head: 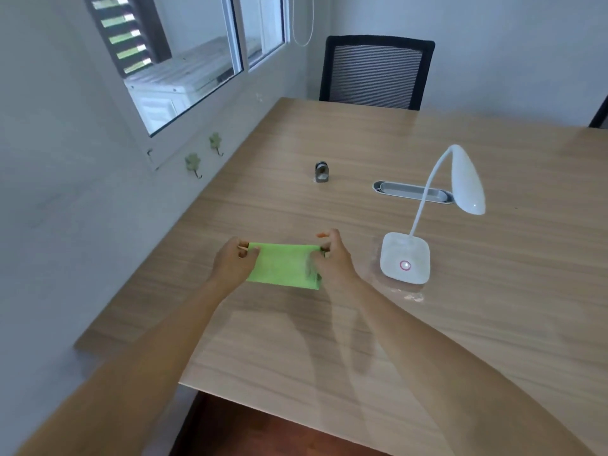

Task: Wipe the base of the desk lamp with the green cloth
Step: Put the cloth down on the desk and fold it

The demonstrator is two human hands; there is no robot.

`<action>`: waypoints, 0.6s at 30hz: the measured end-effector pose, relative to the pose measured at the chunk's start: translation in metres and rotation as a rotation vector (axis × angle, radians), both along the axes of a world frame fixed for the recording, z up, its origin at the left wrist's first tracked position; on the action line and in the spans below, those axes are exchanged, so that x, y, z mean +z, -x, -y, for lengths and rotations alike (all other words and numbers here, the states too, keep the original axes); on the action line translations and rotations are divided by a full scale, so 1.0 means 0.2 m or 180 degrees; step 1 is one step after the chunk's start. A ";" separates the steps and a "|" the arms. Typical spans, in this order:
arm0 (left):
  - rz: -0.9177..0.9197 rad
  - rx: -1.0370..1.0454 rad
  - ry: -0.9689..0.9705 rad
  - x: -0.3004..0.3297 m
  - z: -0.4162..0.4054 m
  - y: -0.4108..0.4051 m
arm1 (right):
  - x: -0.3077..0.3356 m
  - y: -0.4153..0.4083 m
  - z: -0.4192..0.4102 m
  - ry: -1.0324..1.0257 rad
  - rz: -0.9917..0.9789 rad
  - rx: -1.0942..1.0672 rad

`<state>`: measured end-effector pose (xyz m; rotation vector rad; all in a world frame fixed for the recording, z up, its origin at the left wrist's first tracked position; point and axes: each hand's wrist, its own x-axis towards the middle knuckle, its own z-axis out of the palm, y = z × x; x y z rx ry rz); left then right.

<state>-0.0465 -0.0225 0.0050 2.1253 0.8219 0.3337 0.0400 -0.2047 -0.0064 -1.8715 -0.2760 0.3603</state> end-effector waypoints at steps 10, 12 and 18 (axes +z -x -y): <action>-0.0277 0.0400 0.0716 -0.03 -0.27 0.13 | -0.08 0.11 -0.38 -0.0050 -0.1306 -0.0298; -0.0345 0.0184 0.0644 -0.04 -0.27 0.14 | -0.09 0.12 -0.39 0.0114 -0.1105 -0.0315; -0.0711 -0.0108 -0.0002 -0.13 -0.22 0.15 | -0.11 0.15 -0.32 0.1086 -0.0072 -0.0025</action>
